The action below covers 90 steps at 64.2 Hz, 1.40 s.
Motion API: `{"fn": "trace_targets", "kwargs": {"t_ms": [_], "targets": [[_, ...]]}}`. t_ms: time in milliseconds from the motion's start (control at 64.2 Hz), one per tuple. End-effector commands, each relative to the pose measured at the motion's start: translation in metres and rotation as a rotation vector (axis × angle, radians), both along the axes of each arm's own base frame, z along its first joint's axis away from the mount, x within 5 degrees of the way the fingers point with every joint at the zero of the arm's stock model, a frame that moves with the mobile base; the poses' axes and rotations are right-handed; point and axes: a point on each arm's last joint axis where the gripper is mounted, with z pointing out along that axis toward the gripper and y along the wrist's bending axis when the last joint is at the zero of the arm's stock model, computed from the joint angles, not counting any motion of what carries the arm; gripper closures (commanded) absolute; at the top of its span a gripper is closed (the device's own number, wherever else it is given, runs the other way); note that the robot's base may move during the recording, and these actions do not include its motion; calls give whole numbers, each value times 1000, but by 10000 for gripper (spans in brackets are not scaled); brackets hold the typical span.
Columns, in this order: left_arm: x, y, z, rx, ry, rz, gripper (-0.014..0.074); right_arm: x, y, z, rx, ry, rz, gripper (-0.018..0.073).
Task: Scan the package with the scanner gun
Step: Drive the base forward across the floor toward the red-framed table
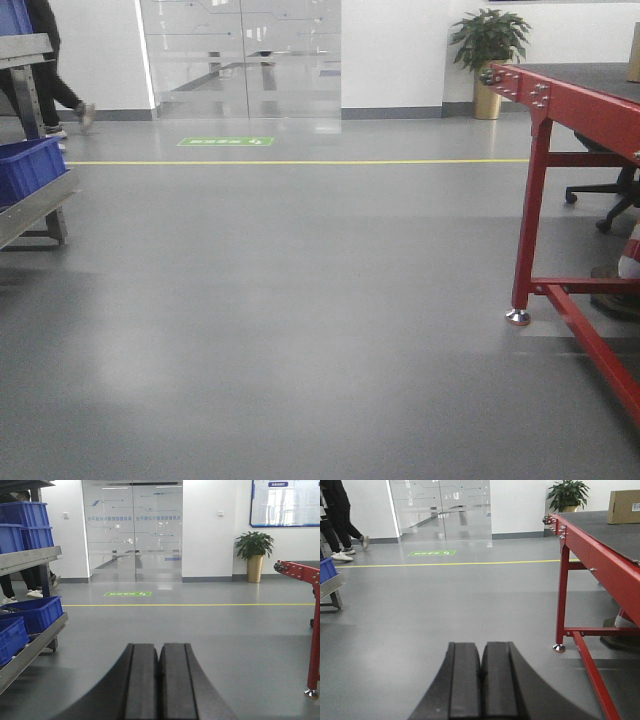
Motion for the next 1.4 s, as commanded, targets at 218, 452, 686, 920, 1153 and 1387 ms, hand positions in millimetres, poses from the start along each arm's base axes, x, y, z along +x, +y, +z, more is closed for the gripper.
{"fn": "trace_targets", "kwargs": {"t_ms": [218, 452, 686, 920, 1153, 1387], "targets": [[-1, 0, 2, -8, -21, 0, 708, 0, 0, 3, -1, -25, 0, 712], [-1, 0, 2, -8, -21, 0, 708, 0, 0, 3, -1, -25, 0, 712], [-1, 0, 2, -8, -21, 0, 708, 0, 0, 3, -1, -25, 0, 712], [-1, 0, 2, -8, -21, 0, 708, 0, 0, 3, -1, -25, 0, 712], [-1, 0, 2, -8, -21, 0, 708, 0, 0, 3, -1, -25, 0, 712], [-1, 0, 2, -8, -21, 0, 708, 0, 0, 3, -1, -25, 0, 712]]}}
